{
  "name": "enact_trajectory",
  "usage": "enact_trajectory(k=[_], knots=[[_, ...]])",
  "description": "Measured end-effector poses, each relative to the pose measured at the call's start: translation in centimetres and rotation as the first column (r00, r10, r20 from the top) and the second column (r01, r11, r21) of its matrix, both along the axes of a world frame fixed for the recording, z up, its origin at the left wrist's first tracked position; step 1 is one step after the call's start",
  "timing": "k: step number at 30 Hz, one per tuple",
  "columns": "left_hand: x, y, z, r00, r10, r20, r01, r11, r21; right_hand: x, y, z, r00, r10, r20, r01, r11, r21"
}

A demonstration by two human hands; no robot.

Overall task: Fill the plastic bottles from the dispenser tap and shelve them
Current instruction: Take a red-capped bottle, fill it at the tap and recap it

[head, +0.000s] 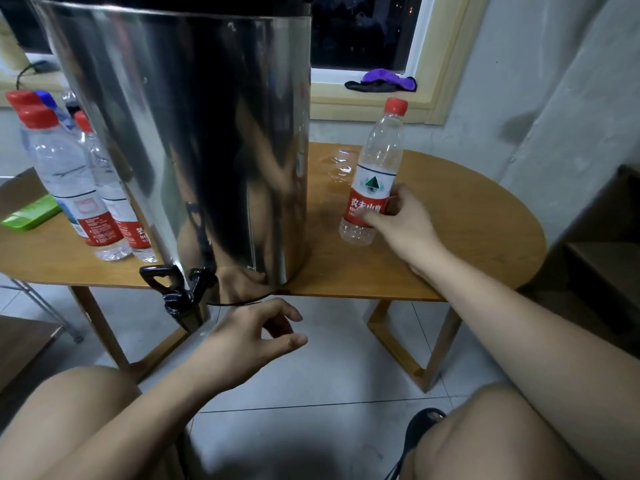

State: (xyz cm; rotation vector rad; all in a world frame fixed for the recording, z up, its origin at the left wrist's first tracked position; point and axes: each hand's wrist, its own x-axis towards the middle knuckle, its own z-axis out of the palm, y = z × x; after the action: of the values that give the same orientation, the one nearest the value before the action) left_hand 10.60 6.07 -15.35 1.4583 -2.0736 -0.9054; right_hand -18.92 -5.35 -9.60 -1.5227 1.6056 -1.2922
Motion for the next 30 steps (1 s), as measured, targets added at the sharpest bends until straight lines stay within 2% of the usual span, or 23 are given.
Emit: enact_trajectory(k=[4,10,15,20,22,27,30], knots=[[0.3,0.7,0.0,0.998,-0.011,-0.067,0.011,1.0,-0.004,0.6,5.3,-0.9,0.999,0.049,0.014,-0.049,0.999,0.001],[0.6,2.1,0.6,0.989,-0.043,-0.14,0.037,0.998,-0.043,2.8,11.9,-3.3,0.977,0.212,0.002,-0.212,0.977,0.025],[0.5,3.0,1.3,0.967,-0.057,-0.249,0.048,0.998,-0.041,5.3,14.8,-5.8,0.905,0.386,-0.179,-0.356,0.917,0.178],[1.3,3.4,1.3,0.981,-0.026,-0.192,0.017,0.999,-0.049,6.9,16.1,-7.3,0.8,0.549,-0.241,-0.46,0.82,0.342],[1.6,3.4,1.2,0.982,-0.028,-0.185,0.022,0.999,-0.032,7.2,16.2,-7.3,0.784,0.576,-0.232,-0.484,0.801,0.351],[1.8,3.6,0.6,0.976,-0.072,-0.204,0.071,0.997,-0.01,7.8,16.0,-7.1,0.835,0.538,-0.114,-0.494,0.825,0.274],[2.1,3.5,0.2,0.974,-0.09,-0.206,0.091,0.996,-0.005,7.8,15.7,-7.5,0.818,0.549,-0.173,-0.492,0.823,0.285]])
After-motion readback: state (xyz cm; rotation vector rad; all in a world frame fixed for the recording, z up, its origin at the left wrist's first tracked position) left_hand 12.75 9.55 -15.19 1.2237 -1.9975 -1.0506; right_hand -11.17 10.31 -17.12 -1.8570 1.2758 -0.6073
